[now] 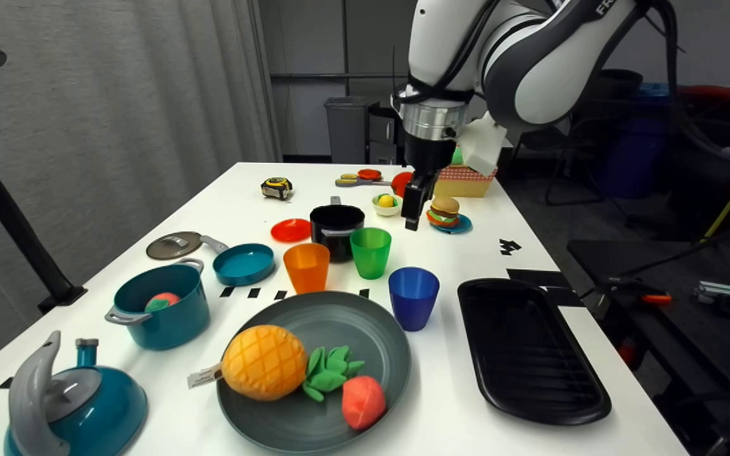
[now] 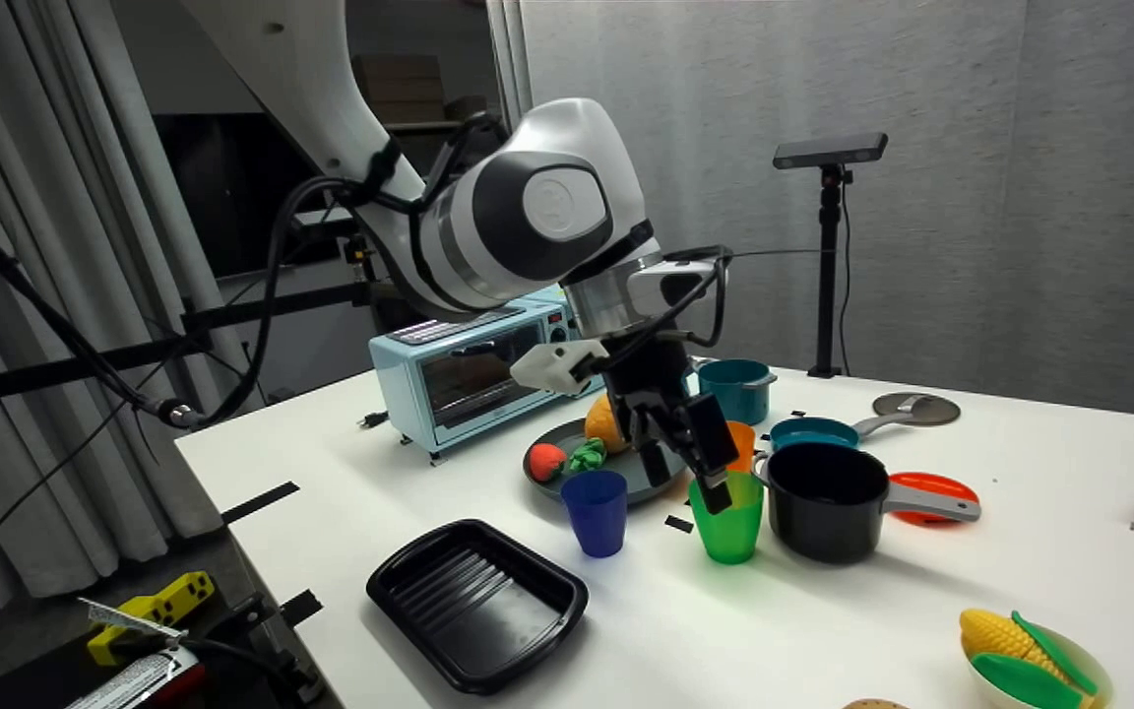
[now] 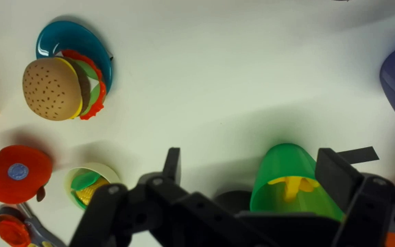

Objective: Pick the green cup and pour the potato fries into the black pot

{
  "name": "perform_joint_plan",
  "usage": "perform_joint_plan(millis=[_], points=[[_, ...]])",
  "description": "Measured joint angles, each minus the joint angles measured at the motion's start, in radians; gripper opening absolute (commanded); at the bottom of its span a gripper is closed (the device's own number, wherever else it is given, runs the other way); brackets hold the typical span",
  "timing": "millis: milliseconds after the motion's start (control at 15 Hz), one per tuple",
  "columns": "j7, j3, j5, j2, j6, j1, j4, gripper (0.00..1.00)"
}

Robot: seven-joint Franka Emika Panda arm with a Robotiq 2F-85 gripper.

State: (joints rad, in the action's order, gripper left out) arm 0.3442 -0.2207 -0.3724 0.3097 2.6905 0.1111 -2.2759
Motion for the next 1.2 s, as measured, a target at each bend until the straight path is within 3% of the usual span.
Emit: perform_joint_plan(millis=[733,1200], points=[[-0.259,0.037,0.109,0.181,0.047,0.002,0.133,1.0],[-0.296,0.037,0.109,0.255,0.052,0.001,0.218,1.0]])
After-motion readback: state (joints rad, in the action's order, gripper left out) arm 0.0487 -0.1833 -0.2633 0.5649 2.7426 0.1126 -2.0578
